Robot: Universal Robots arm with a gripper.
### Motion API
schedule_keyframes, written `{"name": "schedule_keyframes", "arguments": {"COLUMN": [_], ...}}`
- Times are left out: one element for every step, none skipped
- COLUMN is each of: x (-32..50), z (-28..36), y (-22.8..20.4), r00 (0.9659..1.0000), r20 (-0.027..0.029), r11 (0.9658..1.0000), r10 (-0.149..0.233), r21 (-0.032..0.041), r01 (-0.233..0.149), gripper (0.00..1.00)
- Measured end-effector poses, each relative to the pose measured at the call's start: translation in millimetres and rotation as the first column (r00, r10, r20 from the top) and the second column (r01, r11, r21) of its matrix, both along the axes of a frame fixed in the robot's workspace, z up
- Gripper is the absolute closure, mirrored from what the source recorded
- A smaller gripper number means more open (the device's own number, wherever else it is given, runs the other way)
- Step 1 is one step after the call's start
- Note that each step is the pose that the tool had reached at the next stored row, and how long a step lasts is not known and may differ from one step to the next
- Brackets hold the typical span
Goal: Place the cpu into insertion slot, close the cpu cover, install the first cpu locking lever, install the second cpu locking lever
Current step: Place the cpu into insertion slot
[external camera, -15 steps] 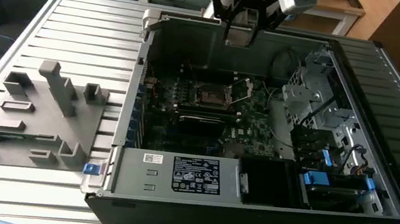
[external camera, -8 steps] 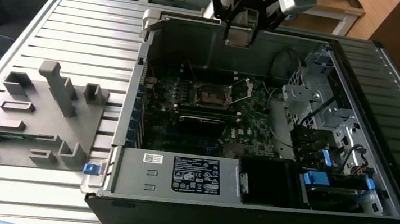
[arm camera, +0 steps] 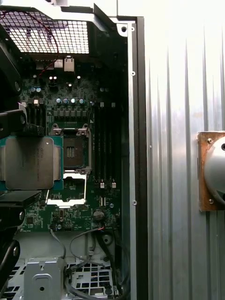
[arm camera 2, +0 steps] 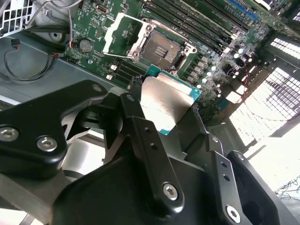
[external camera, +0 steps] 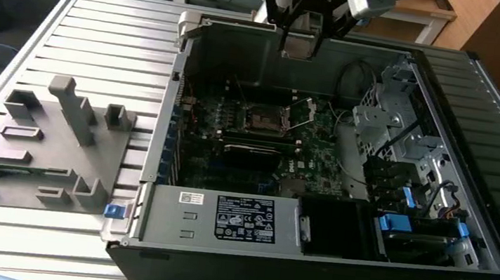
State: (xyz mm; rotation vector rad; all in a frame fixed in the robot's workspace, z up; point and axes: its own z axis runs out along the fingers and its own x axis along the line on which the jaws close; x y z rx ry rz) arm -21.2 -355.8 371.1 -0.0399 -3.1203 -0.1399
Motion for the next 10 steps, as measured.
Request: {"name": "schedule_keyframes", "arguments": {"x": [0.0, 0.0, 0.0, 0.0, 0.0, 0.0, 0.0, 0.0, 0.0, 0.0], "z": [0.0, 0.0, -0.1, -0.1, -0.2, -0.6, -1.0, -1.4, -1.6, -1.6], "y": [0.0, 0.0, 0.0, 0.0, 0.0, 0.0, 0.0, 0.0, 0.0, 0.0], "r00": [1.0, 1.0, 1.0, 1.0, 1.0, 1.0, 1.0, 1.0, 1.0, 1.0], "r20": [0.0, 0.0, 0.0, 0.0, 0.0001, 0.0003, 0.0007, 0.0011, 0.0013, 0.0012], "r11": [1.0, 1.0, 1.0, 1.0, 1.0, 1.0, 1.0, 1.0, 1.0, 1.0], "r10": [0.0, 0.0, 0.0, 0.0, 0.0, 0.0, 0.0, 0.0, 0.0, 0.0], "r21": [-0.0001, -0.0001, 0.0, 0.0, 0.0001, 0.0003, 0.0003, 0.0002, 0.0002, 0.0], "r01": [0.0, 0.0, 0.0, 0.0, 0.0, 0.0, 0.0, 0.0, 0.0, 0.0], "gripper": [0.46, 0.46, 0.46, 0.46, 0.46, 0.46, 0.46, 0.46, 0.46, 0.46]}}
